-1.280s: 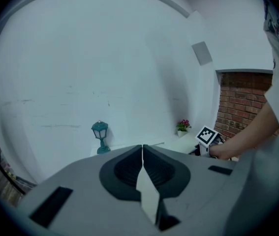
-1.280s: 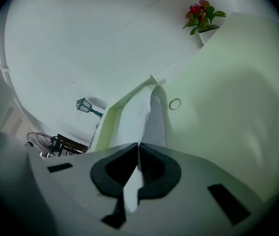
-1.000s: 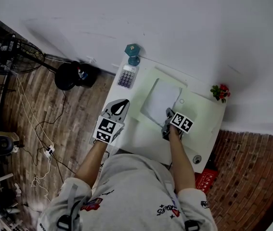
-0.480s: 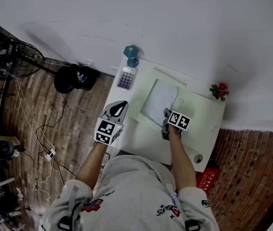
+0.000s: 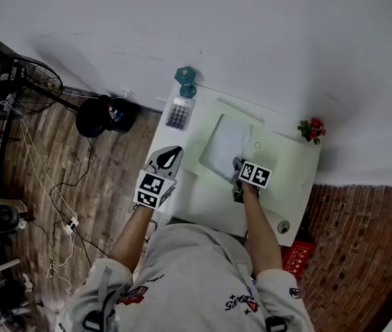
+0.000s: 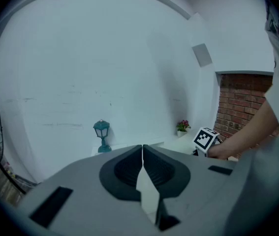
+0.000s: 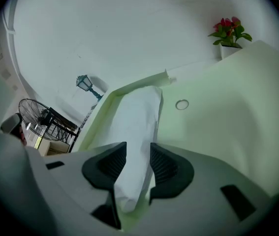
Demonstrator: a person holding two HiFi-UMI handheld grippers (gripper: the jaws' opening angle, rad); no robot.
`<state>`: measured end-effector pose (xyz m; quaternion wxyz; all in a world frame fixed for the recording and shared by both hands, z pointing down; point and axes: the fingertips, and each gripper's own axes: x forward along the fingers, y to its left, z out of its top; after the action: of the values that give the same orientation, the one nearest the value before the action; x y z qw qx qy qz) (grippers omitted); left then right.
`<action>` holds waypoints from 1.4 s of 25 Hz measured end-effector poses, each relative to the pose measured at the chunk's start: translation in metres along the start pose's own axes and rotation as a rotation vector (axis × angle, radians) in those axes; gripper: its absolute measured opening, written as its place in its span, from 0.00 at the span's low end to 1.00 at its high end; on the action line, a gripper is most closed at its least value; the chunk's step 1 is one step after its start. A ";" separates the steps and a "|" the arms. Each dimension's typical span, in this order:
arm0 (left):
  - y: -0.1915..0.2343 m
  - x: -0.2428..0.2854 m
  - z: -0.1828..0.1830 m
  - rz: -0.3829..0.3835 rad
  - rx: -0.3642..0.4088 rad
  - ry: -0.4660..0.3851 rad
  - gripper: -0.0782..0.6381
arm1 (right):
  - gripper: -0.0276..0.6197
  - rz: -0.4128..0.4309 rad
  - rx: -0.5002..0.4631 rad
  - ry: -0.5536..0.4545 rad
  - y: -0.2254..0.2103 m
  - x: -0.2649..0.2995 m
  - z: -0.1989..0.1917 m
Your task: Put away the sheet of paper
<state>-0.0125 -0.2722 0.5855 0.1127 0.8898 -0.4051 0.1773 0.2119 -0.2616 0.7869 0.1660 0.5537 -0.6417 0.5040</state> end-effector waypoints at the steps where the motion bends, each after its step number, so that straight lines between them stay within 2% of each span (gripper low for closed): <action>1: -0.001 0.000 0.000 -0.003 0.000 0.005 0.14 | 0.29 -0.001 -0.003 0.001 -0.001 -0.002 -0.001; 6: -0.010 0.004 0.008 -0.016 0.016 -0.032 0.14 | 0.28 0.001 -0.031 -0.029 -0.007 -0.020 -0.004; 14: -0.023 0.010 0.017 -0.038 0.033 -0.054 0.14 | 0.06 0.010 -0.108 -0.126 -0.018 -0.055 -0.001; 23: -0.041 0.016 0.029 -0.067 0.046 -0.070 0.14 | 0.05 -0.023 -0.235 -0.241 -0.021 -0.100 0.014; 27: -0.046 0.020 0.040 -0.078 0.061 -0.084 0.14 | 0.05 -0.040 -0.349 -0.353 -0.008 -0.129 0.038; 35: -0.051 0.022 0.062 -0.076 0.077 -0.139 0.14 | 0.05 0.006 -0.501 -0.600 0.030 -0.205 0.077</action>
<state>0.0541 -0.2754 0.5349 0.0565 0.9183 -0.3709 0.1262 0.2803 -0.2176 0.5810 0.0994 0.6168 -0.7666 0.1480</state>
